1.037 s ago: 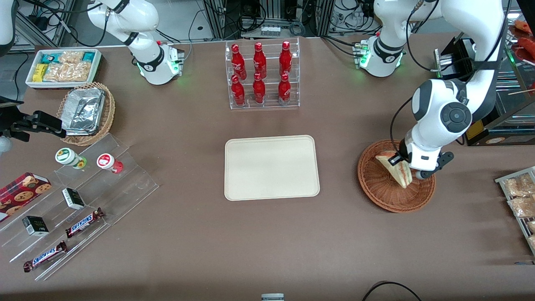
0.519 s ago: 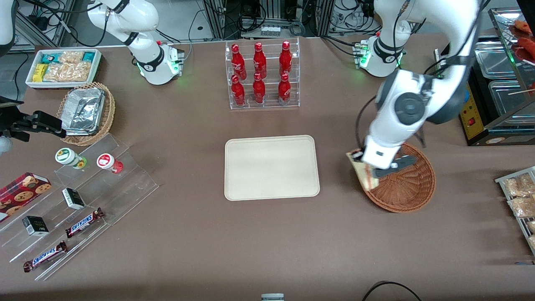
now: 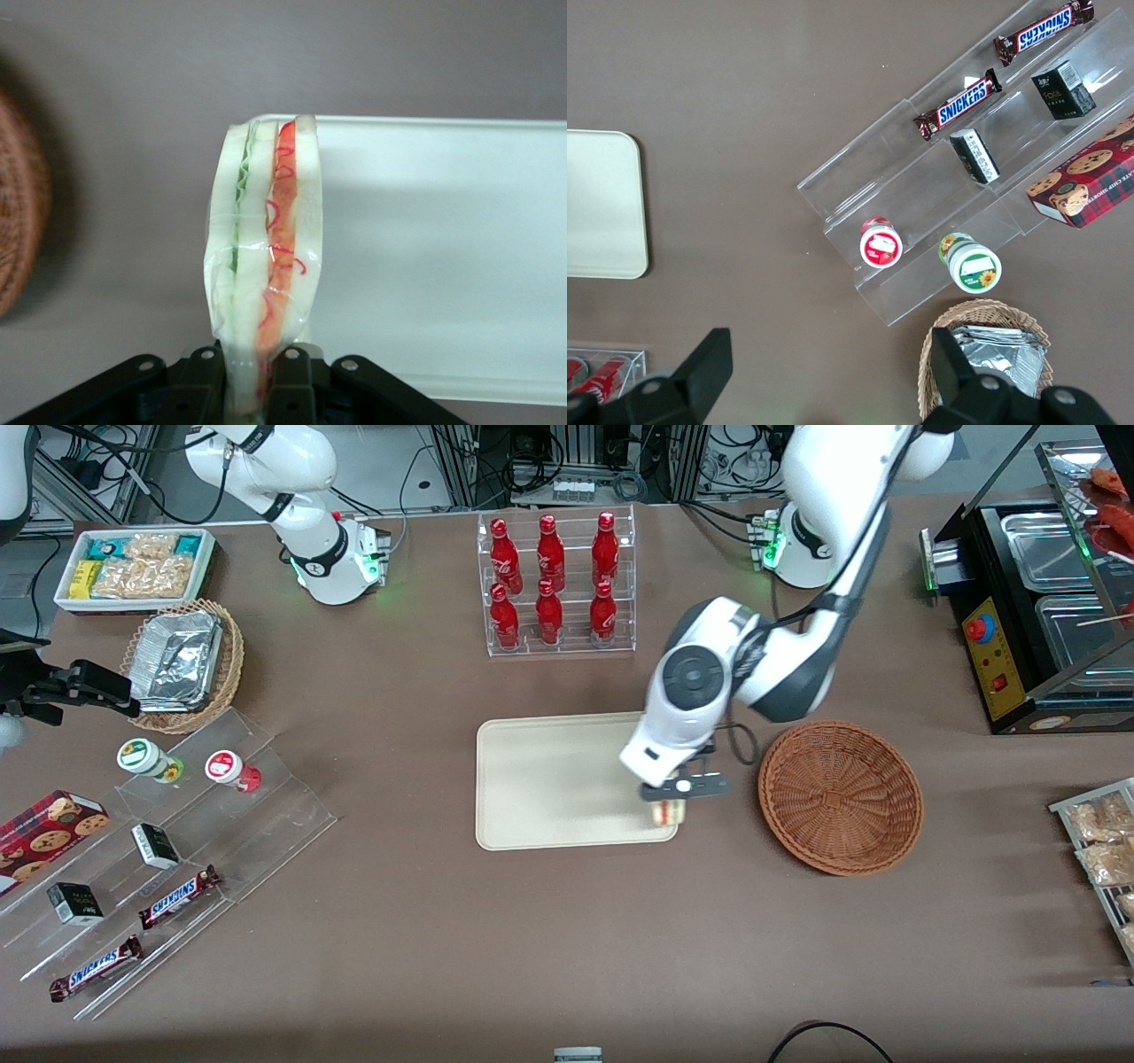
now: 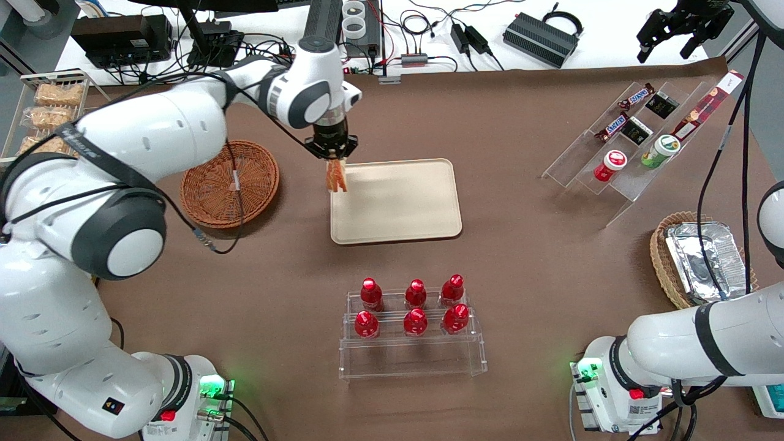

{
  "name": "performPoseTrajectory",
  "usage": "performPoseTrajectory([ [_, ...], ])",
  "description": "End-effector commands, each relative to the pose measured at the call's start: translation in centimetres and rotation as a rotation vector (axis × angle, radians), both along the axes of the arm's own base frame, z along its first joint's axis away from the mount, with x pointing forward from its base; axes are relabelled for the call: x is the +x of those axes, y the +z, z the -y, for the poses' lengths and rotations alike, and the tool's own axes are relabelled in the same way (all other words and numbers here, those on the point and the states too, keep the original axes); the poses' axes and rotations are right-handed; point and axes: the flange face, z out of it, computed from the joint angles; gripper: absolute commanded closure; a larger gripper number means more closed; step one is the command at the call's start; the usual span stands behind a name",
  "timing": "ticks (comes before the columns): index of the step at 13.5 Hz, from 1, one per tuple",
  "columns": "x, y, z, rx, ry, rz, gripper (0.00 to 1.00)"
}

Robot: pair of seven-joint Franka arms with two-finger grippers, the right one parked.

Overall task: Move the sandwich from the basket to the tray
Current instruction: 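Lift the sandwich and carry it toward the cream tray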

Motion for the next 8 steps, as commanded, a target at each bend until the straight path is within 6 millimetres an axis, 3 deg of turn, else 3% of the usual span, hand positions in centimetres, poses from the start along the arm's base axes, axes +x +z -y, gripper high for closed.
performPoseTrajectory([
  [1,0.1,-1.3,4.4,-0.020,-0.055,-0.022,1.00],
  [5,-1.9,-3.2,8.8,-0.044,-0.063,-0.045,1.00],
  [8,-1.5,-4.5,9.7,-0.044,-0.010,-0.048,1.00],
])
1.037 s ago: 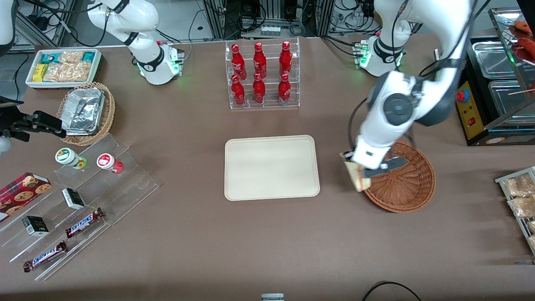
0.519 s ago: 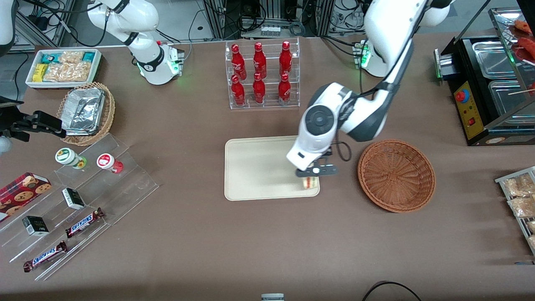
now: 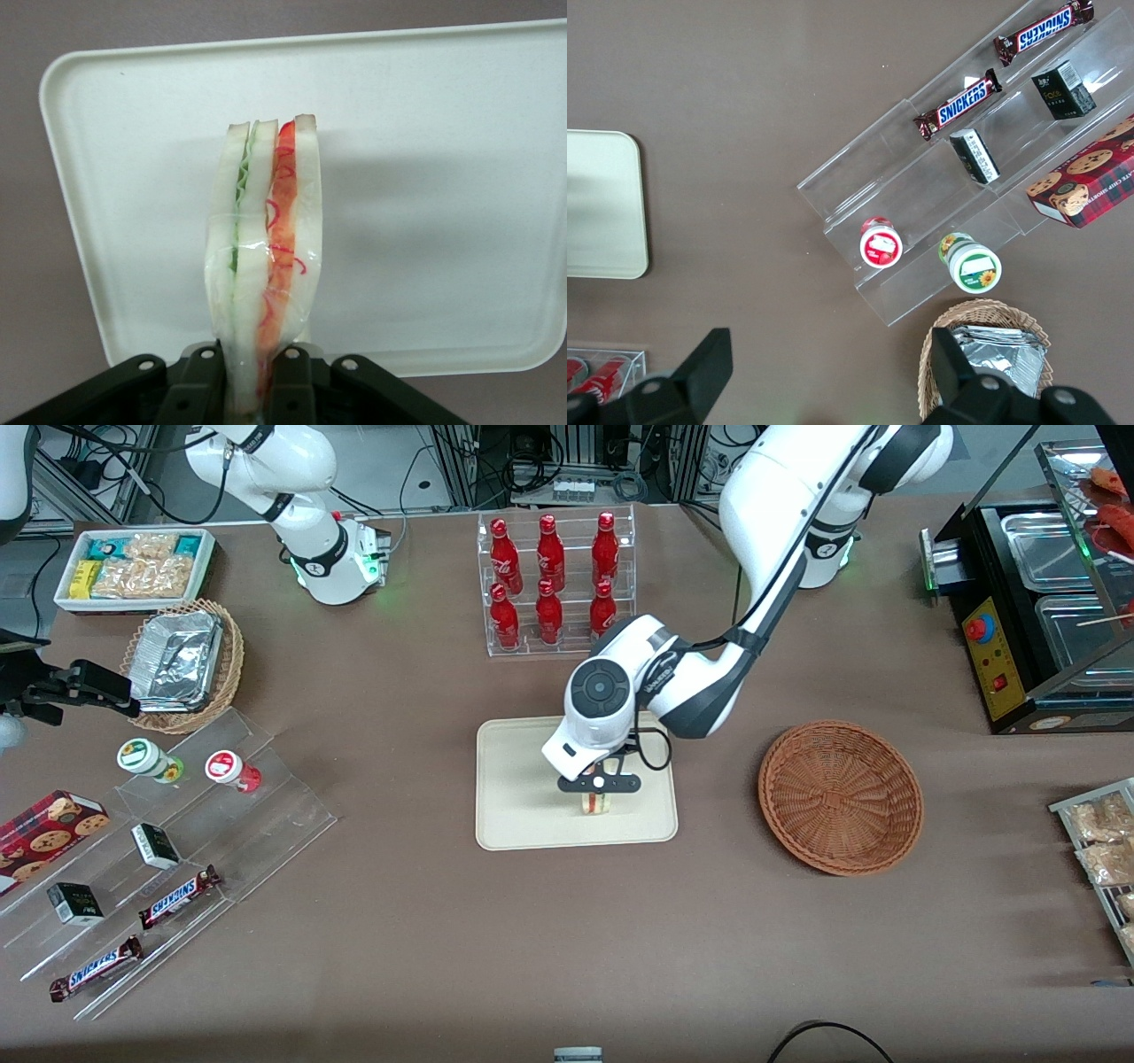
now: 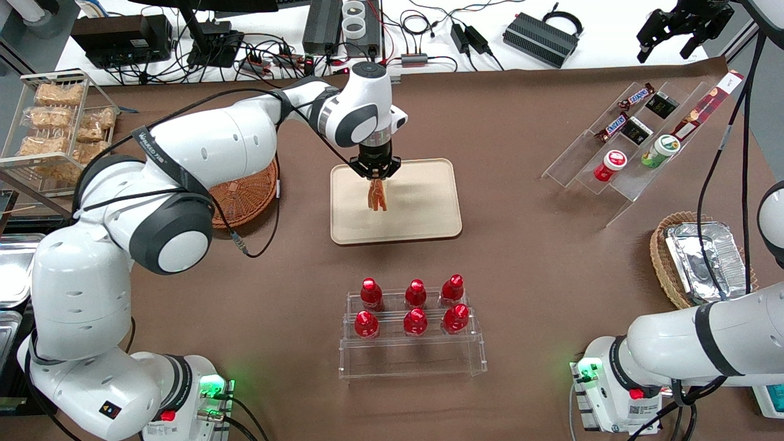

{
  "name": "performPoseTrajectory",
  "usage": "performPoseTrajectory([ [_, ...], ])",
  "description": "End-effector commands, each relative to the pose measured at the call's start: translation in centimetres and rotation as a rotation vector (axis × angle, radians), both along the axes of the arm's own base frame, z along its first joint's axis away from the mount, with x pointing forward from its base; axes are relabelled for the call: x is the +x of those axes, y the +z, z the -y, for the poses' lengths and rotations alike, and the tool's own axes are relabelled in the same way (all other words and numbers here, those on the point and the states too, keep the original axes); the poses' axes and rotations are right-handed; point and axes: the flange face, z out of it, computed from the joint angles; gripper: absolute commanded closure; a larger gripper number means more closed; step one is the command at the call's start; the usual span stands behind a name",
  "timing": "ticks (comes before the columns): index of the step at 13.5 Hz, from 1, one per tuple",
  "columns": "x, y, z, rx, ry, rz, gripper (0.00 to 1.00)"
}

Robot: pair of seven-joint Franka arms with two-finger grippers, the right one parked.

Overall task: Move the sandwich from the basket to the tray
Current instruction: 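Lower the held sandwich onto the cream tray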

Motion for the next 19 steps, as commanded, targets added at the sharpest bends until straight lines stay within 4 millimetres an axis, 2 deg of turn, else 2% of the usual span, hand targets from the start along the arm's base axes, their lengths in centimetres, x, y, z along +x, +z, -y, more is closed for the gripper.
performPoseTrajectory([
  [1,0.9,-0.6,1.3,0.006,0.058,-0.001,1.00],
  [2,-0.5,-0.9,3.0,0.012,0.051,0.002,1.00],
  [4,-1.6,-2.3,4.1,0.033,0.070,-0.001,1.00],
  [10,-1.8,-3.5,4.9,0.021,0.088,0.044,1.00],
  [16,-1.4,-3.9,4.6,0.027,0.079,0.065,1.00],
  [19,-1.2,-4.8,4.5,0.034,0.072,0.074,1.00],
])
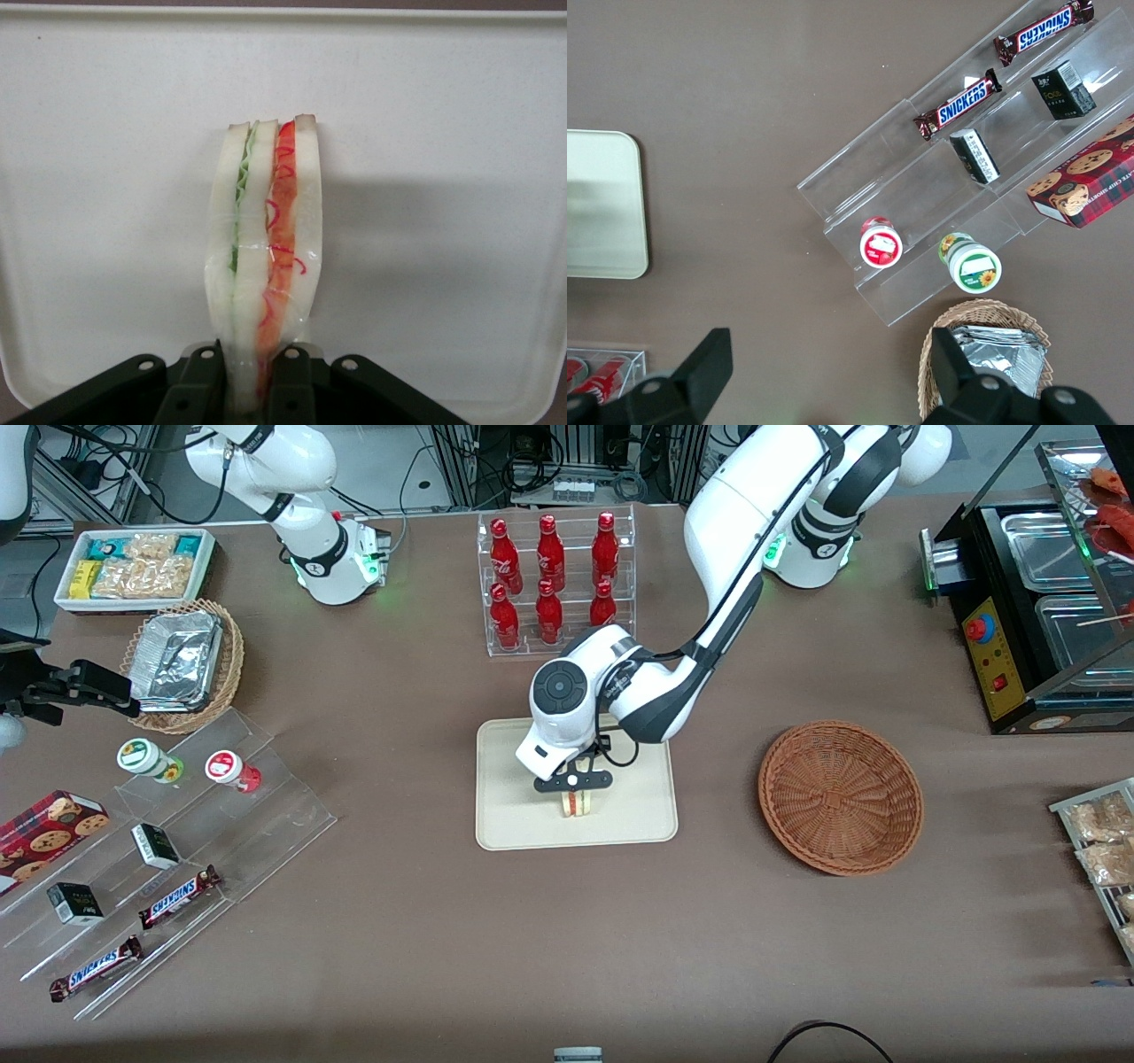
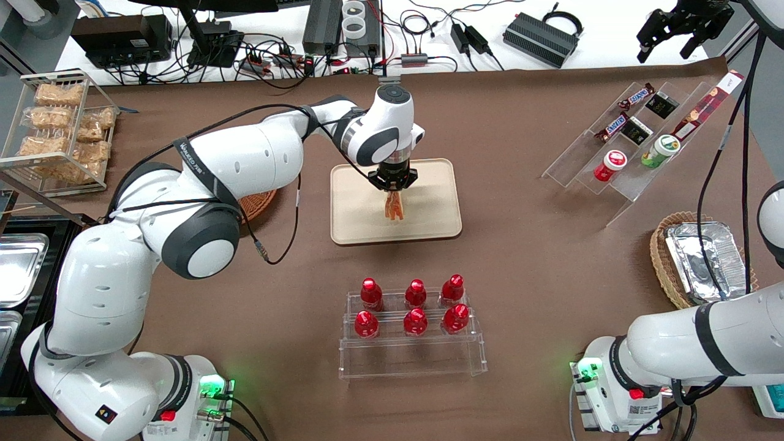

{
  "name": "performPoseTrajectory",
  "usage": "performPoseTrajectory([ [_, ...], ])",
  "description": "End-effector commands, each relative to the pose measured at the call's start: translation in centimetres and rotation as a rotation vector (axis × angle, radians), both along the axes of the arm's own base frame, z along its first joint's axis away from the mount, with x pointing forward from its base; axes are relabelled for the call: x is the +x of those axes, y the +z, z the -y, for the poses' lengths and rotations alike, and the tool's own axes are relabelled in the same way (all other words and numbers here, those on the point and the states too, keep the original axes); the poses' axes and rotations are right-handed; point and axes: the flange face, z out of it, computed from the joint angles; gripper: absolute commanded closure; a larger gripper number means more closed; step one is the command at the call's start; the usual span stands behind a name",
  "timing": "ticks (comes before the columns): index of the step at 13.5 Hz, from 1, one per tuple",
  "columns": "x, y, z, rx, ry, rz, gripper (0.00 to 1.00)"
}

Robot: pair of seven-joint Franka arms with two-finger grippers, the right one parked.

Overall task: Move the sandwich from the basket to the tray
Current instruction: 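Lower the held sandwich onto the cream tray, then open the left gripper to release the sandwich on the tray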

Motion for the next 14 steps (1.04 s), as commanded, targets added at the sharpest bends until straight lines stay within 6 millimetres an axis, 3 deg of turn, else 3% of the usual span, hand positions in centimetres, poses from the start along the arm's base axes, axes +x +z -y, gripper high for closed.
performPoseTrajectory([
  [1,0.4,-0.9,0.5,0.008,0.006,0.034,0.80],
  [2,0.5,-0.9,0.6,0.004,0.006,0.036,0.35],
  [3,0.6,-0.9,0.5,0.003,0.006,0.038,0.00],
  [8,1.2,1.2,0.3,-0.008,0.006,0.055,0.00],
  [12,1.6,6.6,-0.3,-0.006,0.004,0.074,0.00],
  [14,3.1,9.2,-2.4,0.000,0.018,0.082,0.00],
])
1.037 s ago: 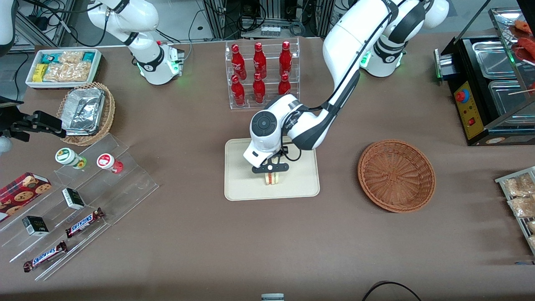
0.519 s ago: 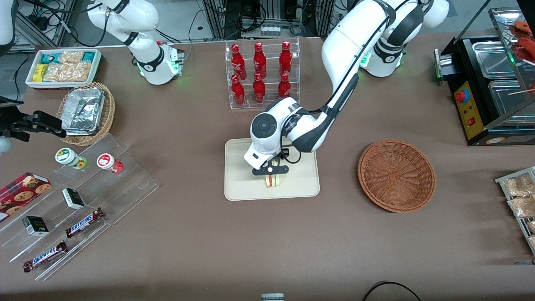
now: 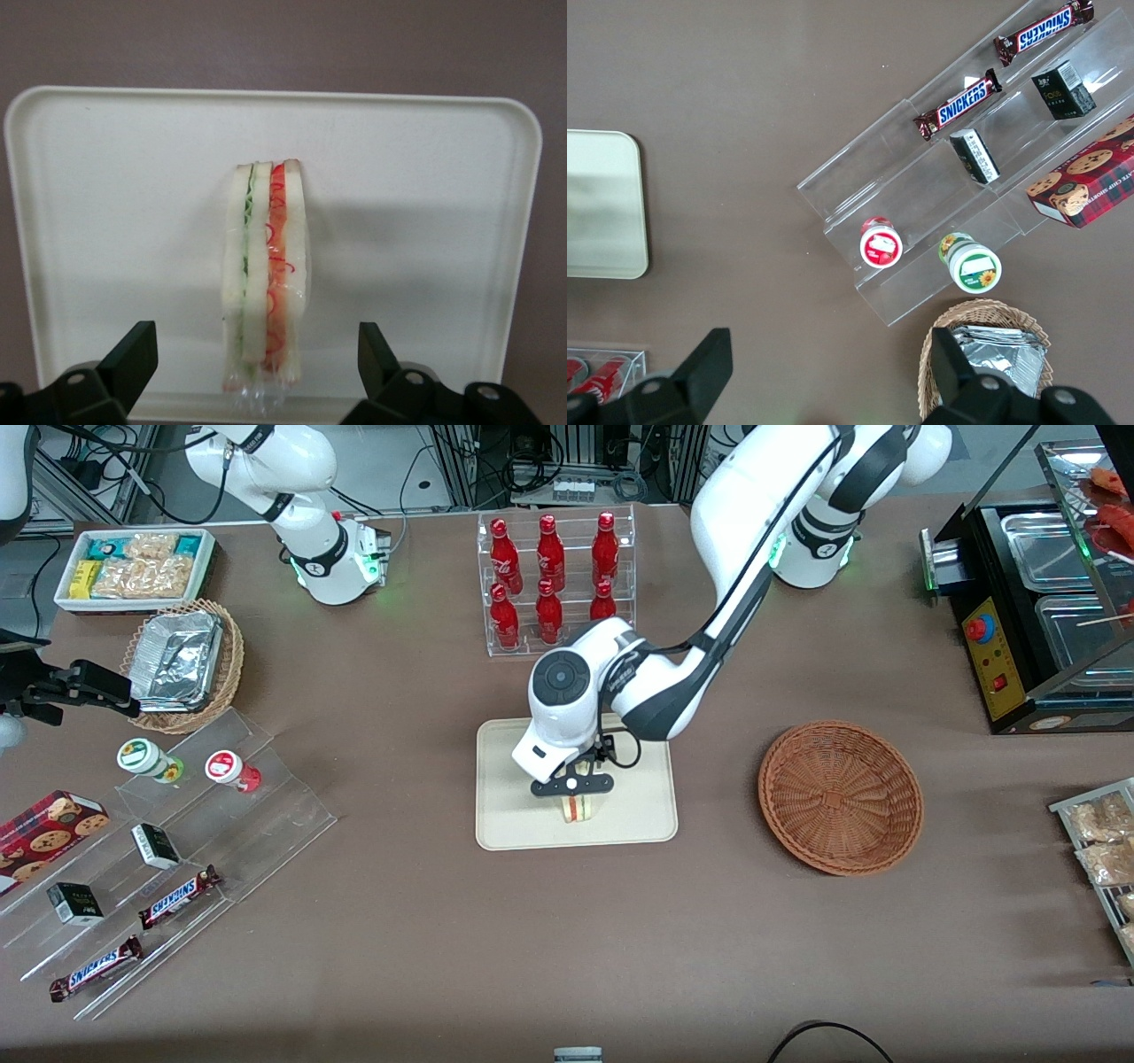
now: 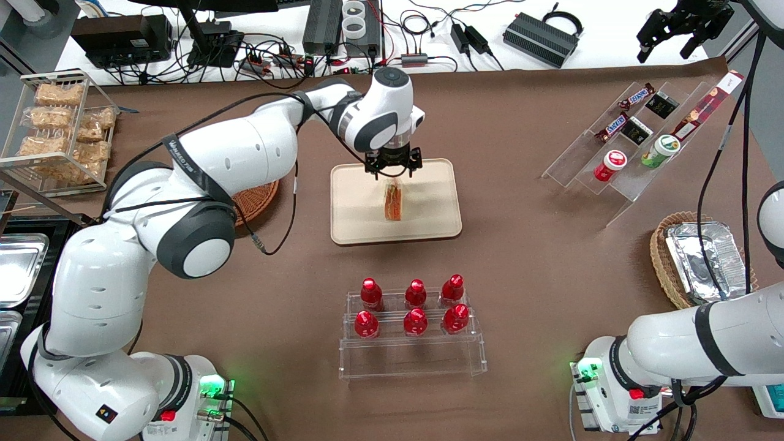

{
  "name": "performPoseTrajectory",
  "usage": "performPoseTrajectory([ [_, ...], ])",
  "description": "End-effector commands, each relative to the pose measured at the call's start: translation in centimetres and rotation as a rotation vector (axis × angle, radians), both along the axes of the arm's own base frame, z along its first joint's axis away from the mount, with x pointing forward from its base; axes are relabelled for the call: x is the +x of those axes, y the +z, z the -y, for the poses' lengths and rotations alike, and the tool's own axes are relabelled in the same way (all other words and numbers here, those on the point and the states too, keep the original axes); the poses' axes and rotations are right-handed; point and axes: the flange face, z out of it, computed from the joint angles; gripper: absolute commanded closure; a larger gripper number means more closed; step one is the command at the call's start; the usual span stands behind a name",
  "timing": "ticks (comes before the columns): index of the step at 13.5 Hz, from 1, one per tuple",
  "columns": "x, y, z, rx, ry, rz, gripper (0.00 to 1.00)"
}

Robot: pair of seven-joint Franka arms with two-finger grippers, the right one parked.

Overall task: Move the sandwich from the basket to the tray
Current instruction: 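Open the left gripper to release the sandwich on the tray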

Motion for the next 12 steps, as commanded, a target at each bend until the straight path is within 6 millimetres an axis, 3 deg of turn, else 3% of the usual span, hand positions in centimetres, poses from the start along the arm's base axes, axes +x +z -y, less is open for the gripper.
performPoseTrajectory([
  [1,1.6,4.4,-2.8,0.010,0.016,0.018,0.00],
  [5,1.1,11.6,-5.0,0.017,0.052,0.046,0.00],
  [8,3.9,14.6,-9.3,0.001,0.110,0.071,0.00],
  [12,6.6,16.2,-15.7,0.007,0.139,0.076,0.00],
])
